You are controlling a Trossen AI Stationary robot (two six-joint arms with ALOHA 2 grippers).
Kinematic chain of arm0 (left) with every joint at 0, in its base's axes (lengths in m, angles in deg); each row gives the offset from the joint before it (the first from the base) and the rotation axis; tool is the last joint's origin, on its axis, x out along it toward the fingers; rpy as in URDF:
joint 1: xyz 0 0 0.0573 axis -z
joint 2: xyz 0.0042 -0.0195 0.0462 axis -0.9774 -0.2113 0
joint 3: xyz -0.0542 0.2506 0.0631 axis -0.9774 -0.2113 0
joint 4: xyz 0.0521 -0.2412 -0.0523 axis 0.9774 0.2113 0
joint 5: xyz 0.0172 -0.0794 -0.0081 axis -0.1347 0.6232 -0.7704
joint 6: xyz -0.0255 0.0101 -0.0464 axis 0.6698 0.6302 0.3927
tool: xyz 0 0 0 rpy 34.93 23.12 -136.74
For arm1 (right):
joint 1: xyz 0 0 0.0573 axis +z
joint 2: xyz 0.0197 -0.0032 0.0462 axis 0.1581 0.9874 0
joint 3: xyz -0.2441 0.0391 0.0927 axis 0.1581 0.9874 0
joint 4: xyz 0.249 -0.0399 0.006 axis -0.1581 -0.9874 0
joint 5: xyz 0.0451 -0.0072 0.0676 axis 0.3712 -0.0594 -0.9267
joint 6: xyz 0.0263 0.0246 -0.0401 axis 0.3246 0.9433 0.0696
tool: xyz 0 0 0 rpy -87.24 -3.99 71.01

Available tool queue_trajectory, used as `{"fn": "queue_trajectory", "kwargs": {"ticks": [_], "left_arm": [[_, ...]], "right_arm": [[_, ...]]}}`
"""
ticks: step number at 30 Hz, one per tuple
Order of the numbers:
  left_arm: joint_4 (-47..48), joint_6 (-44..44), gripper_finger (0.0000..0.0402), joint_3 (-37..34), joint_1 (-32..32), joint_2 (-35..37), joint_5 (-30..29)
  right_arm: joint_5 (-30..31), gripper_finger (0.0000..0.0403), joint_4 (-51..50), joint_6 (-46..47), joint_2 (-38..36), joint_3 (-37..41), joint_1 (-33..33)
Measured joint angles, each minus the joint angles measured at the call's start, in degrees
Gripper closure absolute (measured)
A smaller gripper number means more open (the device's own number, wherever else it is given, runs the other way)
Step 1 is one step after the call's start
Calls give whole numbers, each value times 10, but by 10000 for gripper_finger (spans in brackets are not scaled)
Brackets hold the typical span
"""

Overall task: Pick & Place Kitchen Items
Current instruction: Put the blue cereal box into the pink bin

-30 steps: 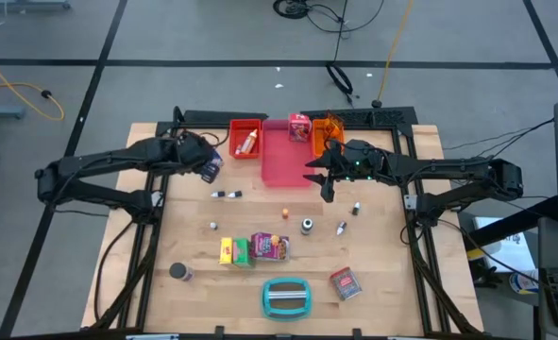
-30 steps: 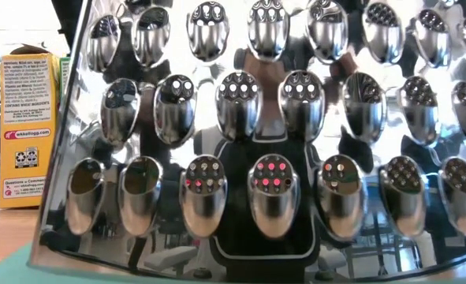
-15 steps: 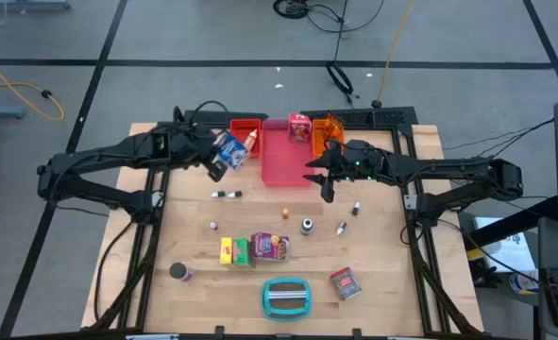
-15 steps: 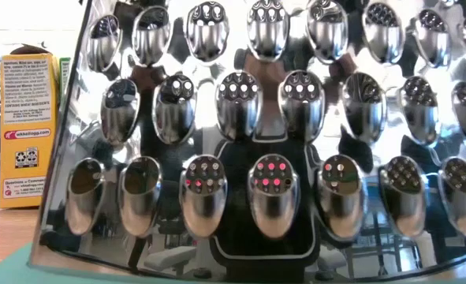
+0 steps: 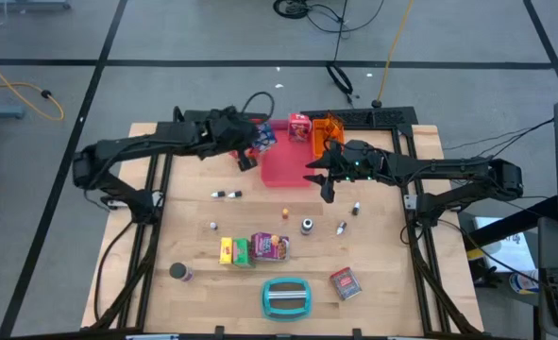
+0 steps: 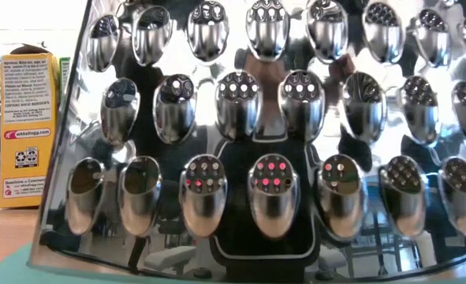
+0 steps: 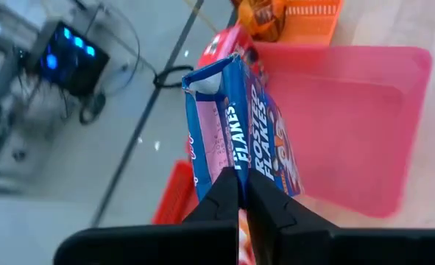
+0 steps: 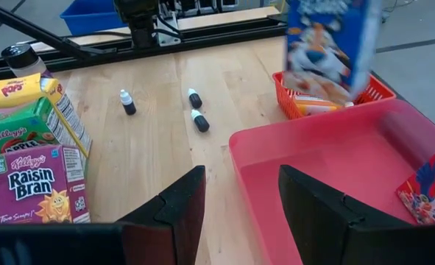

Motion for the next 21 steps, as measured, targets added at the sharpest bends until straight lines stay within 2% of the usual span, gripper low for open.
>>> {"fn": "queue_trajectory", "kwargs": {"ticks": [8,14,21], "left_arm": [[-69,-110,401,17,-40,-63,91],[-81,-178,401,17,-69,-91,92],[-109,-199,401,17,-103,-117,112]], "right_arm": [[0,238,-2,0,0,0,0],[0,238,-2,0,0,0,0],[0,238,10,-1,0,7,0]]}}
